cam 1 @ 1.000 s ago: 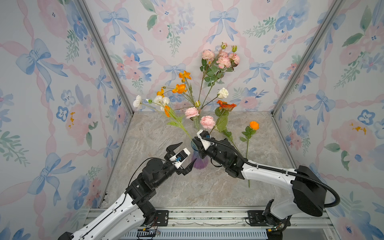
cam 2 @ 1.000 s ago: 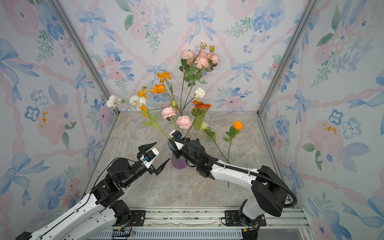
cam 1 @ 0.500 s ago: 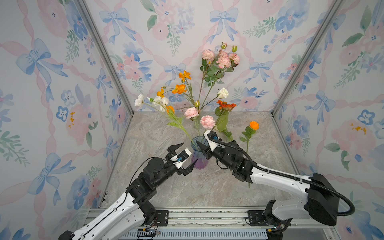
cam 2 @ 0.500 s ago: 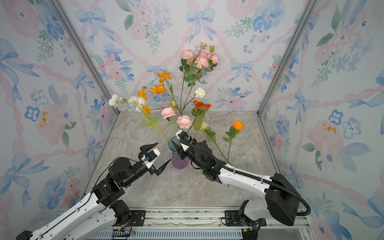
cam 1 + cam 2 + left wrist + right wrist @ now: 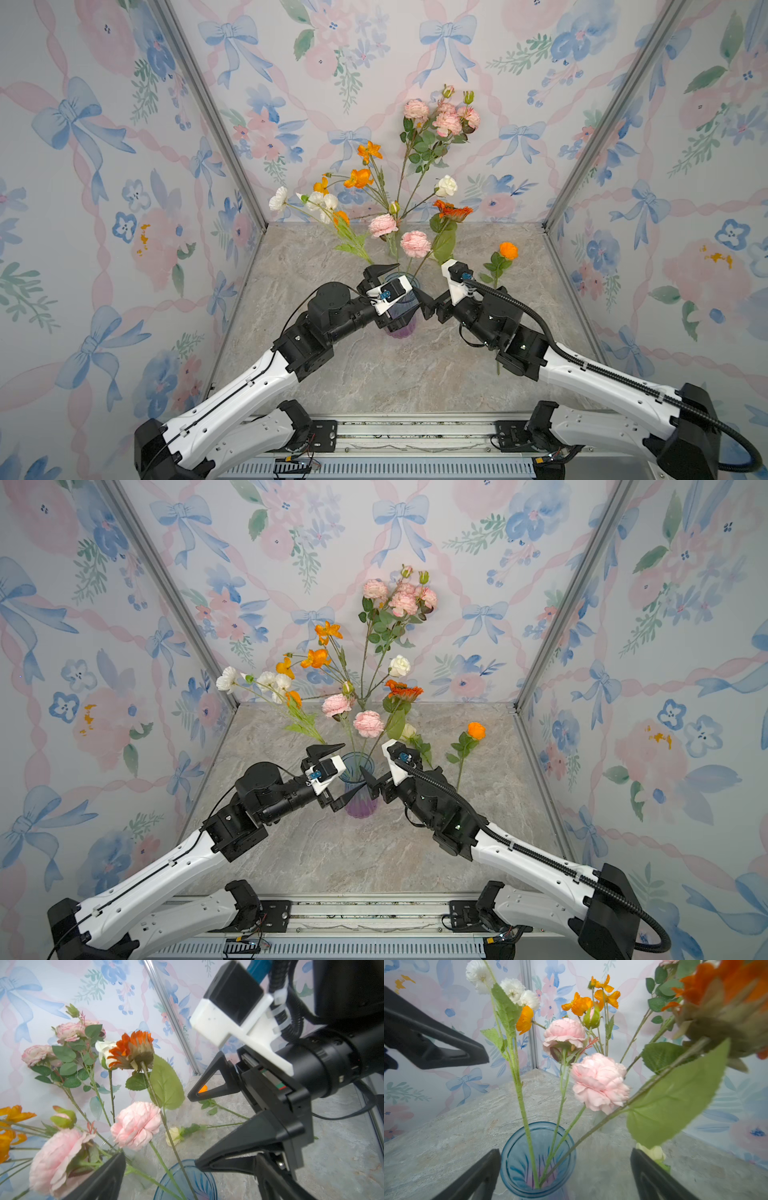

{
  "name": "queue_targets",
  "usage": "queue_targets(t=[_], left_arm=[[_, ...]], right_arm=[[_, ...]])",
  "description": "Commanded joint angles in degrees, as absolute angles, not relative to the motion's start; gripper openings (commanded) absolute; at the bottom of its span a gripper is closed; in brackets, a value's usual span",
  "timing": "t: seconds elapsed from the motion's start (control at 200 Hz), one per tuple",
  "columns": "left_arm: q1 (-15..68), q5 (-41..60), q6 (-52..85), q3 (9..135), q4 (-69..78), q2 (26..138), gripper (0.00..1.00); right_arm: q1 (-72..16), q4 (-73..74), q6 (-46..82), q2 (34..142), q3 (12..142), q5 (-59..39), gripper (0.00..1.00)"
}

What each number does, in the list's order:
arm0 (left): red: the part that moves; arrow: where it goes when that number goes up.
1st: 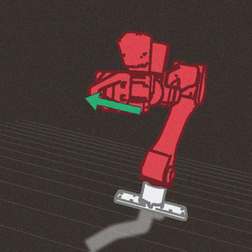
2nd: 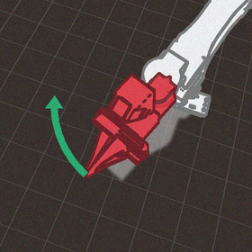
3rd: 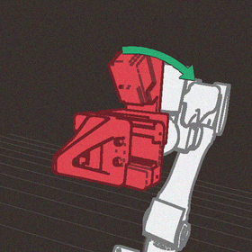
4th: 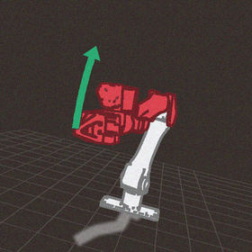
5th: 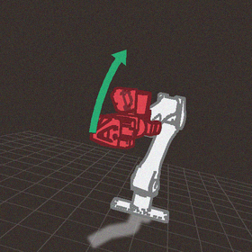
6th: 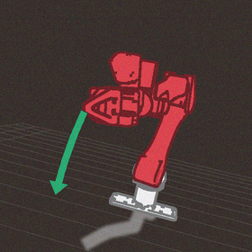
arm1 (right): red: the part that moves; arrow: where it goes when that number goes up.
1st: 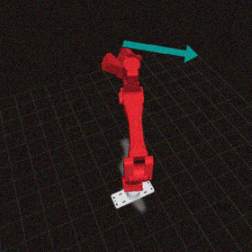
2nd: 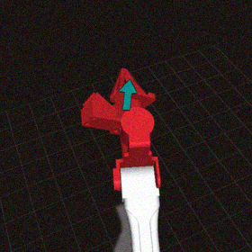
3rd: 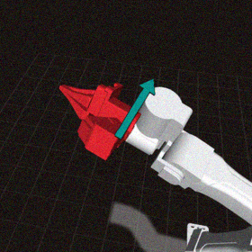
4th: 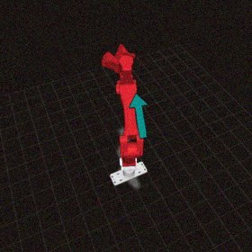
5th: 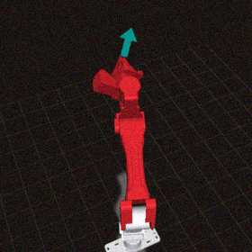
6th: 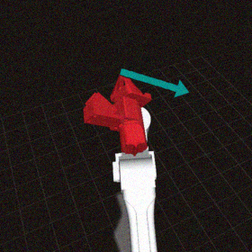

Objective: Arrange the flowers into the vase
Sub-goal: 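Open right gripper and draw back from the vase, then move right gripper down to the cream rose stem and grasp it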

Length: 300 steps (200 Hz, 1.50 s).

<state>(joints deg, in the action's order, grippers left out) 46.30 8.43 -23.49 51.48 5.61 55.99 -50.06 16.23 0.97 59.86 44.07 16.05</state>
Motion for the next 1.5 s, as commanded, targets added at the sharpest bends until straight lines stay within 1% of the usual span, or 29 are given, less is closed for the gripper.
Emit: queue_targets(t=[0.0, 0.065, 0.14, 0.21, 0.265, 0.335, 0.435, 0.465, 0.535, 0.675, 0.765, 0.835, 1.04, 1.085, 1.14, 1.235, 1.315, 1.42, 1.495], left_arm=[[48.67, 10.61, -28.54, 55.10, 6.42, 60.62, 0.98], [50.19, 10.94, -29.27, 56.25, 6.42, 63.21, 0.98], [51.16, 13.11, -27.93, 56.14, 6.42, 65.87, 0.98], [52.15, 13.76, -25.69, 54.88, 6.46, 67.95, 0.98], [54.80, 10.41, -24.83, 54.94, 5.66, 69.69, 0.98], [58.71, 6.16, -25.28, 54.75, 5.36, 71.10, 0.98], [60.87, 5.20, -23.93, 55.06, 5.36, 72.51, 0.98], [60.93, 5.36, -23.53, 55.14, 5.37, 72.61, 0.98], [61.36, 4.83, -23.55, 54.96, 5.51, 72.65, 0.98], [61.50, 3.41, -23.84, 54.71, 5.38, 72.57, 0.98], [61.60, 2.34, -24.21, 54.63, 5.34, 72.48, 0.98], [61.60, 2.37, -24.17, 54.56, 5.37, 72.03, 0.98], [61.55, 1.46, -24.61, 54.32, 5.34, 71.48, 0.98], [61.55, 1.45, -24.61, 54.31, 5.36, 71.51, 0.98], [61.59, 1.64, -24.68, 54.22, 5.44, 71.66, 0.98], [61.59, 1.52, -24.62, 54.31, 5.36, 72.49, 0.98], [61.46, 1.32, -24.63, 54.32, 5.38, 72.94, 0.98], [61.44, 1.11, -24.65, 54.16, 5.39, 72.98, 0.98], [61.46, 1.12, -24.61, 54.22, 5.36, 72.95, 0.98]], right_arm=[[-45.09, 4.07, 8.80, 54.99, 42.61, 22.19, 1.00], [-40.92, -3.45, 14.18, 52.59, 42.86, 25.33, 1.00], [-34.62, -15.73, 21.20, 51.46, 44.46, 28.96, 0.99], [-27.91, -25.78, 26.53, 52.27, 46.13, 28.62, 0.98], [-22.99, -30.75, 28.66, 53.50, 46.66, 25.97, 0.97], [-17.96, -32.07, 29.35, 55.00, 45.93, 21.24, 0.97], [-12.18, -30.57, 29.29, 58.88, 45.27, 15.50, 0.94], [-10.52, -29.78, 28.61, 60.59, 45.52, 13.50, 0.91], [-7.70, -27.84, 25.58, 65.04, 47.02, 7.74, 0.80], [-8.93, -27.08, 15.78, 74.15, 53.07, -1.22, 0.72], [-11.72, -28.03, 9.79, 79.39, 56.57, -2.46, 0.67], [-13.07, -28.30, 7.54, 83.58, 58.78, -0.97, 0.61], [-13.94, -28.20, 6.26, 92.95, 63.29, 2.51, 0.54], [-14.13, -27.99, 5.73, 94.42, 63.82, 3.04, 0.49], [-14.41, -28.03, 5.28, 97.36, 64.56, 4.21, 0.47], [-14.59, -28.34, 4.62, 100.28, 65.81, 4.46, 0.46], [-15.09, -29.00, 4.01, 101.93, 66.66, 4.81, 0.42], [-15.84, -29.33, 3.73, 103.83, 67.51, 6.82, 0.41], [-16.17, -29.87, 3.63, 105.29, 68.48, 8.25, 0.34]])
